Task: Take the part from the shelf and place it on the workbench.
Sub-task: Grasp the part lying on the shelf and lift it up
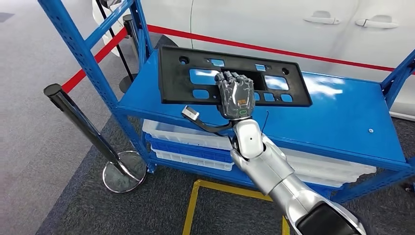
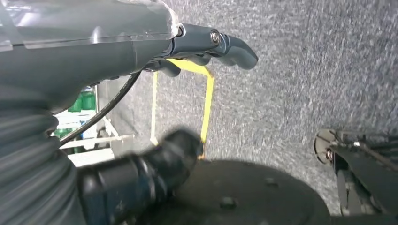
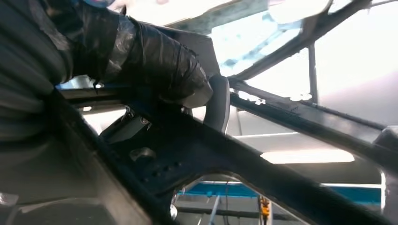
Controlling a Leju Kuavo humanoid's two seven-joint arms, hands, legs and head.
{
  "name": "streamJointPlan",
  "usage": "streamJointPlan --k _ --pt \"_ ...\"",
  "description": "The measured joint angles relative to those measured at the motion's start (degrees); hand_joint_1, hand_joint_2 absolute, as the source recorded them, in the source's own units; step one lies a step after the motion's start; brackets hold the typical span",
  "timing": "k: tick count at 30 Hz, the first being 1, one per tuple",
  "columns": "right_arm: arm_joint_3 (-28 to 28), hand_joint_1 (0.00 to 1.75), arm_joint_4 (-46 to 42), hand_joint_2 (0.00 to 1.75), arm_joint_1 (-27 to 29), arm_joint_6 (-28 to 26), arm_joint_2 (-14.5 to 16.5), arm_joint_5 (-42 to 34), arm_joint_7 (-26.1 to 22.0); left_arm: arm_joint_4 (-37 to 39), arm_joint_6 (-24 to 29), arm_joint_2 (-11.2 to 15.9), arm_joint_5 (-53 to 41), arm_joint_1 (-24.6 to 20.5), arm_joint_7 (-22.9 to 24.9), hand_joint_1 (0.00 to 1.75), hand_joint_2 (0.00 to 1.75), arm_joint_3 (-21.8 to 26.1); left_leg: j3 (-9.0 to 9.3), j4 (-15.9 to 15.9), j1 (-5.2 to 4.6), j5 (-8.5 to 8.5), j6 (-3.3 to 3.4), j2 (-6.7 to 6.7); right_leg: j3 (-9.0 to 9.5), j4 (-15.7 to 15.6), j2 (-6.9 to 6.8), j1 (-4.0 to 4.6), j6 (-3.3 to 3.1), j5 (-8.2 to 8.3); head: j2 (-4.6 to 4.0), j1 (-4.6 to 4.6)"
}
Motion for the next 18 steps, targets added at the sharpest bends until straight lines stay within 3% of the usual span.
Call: streamJointPlan --k 2,3,6,7,8,9,11,12,14,17,18 --pt "-0.01 1.75 0.09 1.75 0.07 -0.01 0.48 -0.52 -0.65 0.03 0.03 -0.08 -0.4 0.05 -1.04 0.0 1.75 -0.06 -0.16 -1.29 0.27 1.24 0.55 0.2 -0.34 0.1 -0.04 0.04 0.64 -0.2 0.0 0.02" --pt "-0.02 1.75 0.13 1.75 0.09 -0.01 0.54 -0.75 -0.89 0.05 0.05 -0.12 -0.54 0.01 -1.61 0.0 1.75 -0.12 -0.51 -1.81 0.5 2.0 0.92 0.36 -0.81 1.17 0.07 0.07 0.91 -1.64 0.0 0.07" --pt "-0.02 1.75 0.3 1.75 0.16 -0.02 0.55 -1.76 -1.73 0.07 0.01 -0.17 -0.85 -0.11 -2.68 0.0 1.75 -0.4 -2.57 -2.19 0.69 3.89 1.39 0.85 -3.27 10.1 0.37 -0.24 1.64 -9.24 0.0 0.19" --pt "-0.03 1.75 0.43 1.75 0.24 -0.02 0.55 -2.14 -2.01 0.07 -0.04 -0.17 -0.96 -0.1 -2.83 0.0 1.75 -0.48 -3.44 -2.02 0.7 4.4 1.31 1.1 -3.76 13.14 0.36 -0.41 1.88 -10.53 0.0 0.18" --pt "-0.04 1.75 0.59 1.75 0.33 -0.02 0.55 -2.49 -2.25 0.07 -0.1 -0.17 -1.07 -0.08 -2.91 0.0 1.75 -0.52 -4.36 -1.76 0.73 4.87 1.24 1.43 -3.58 14.8 0.33 -0.57 2.11 -10.45 0.0 0.17" --pt "-0.07 1.75 0.75 1.75 0.38 -0.02 0.56 -2.82 -2.5 0.07 -0.18 -0.18 -1.18 -0.06 -2.92 0.0 1.75 -0.56 -5.28 -1.43 0.79 5.29 1.11 1.79 -2.52 14.61 0.24 -0.7 2.33 -9.26 0.0 0.17" --pt "-0.2 1.75 1.01 1.75 0.38 -0.03 0.78 -3.5 -3.05 0.07 -0.32 -0.16 -1.32 -0.02 -2.74 0.0 1.75 -0.68 -6.93 -0.49 0.91 5.9 0.68 2.55 2.22 8.85 -1.03 -0.88 2.69 -6.73 0.0 0.18" --pt "-0.31 1.75 1.08 1.75 0.36 -0.04 1.03 -3.8 -3.31 0.07 -0.36 -0.15 -1.32 -0.02 -2.54 0.0 1.75 -0.75 -7.54 0.02 0.86 6.11 0.41 2.9 4.83 4.98 -2.15 -0.69 2.69 -6.67 0.0 0.19" --pt "-0.52 1.75 1.15 1.75 0.36 -0.05 1.56 -4.28 -3.76 0.08 -0.39 -0.13 -1.31 0.0 -1.91 0.0 1.75 -0.86 -7.9 0.49 0.68 6.63 -0.25 3.77 7.5 0.37 -3.47 -0.26 1.91 -7.5 0.0 0.15" --pt "-0.69 1.75 1.22 1.75 0.49 -0.04 1.76 -4.54 -4.19 0.08 -0.43 -0.1 -1.27 0.01 -0.86 0.0 1.75 -0.89 -7.95 0.59 0.75 6.94 -1.28 4.61 6.78 -0.38 -2.22 -0.19 0.1 -6.5 0.0 0.21" --pt "-0.78 1.75 1.19 1.75 0.6 -0.04 1.75 -4.55 -4.23 0.08 -0.49 -0.07 -1.26 0.04 -0.53 0.0 1.75 -0.89 -8.39 1.56 0.84 5.45 -1.63 3.9 6.28 -0.5 -1.79 -0.27 -0.46 -5.81 0.0 0.21"
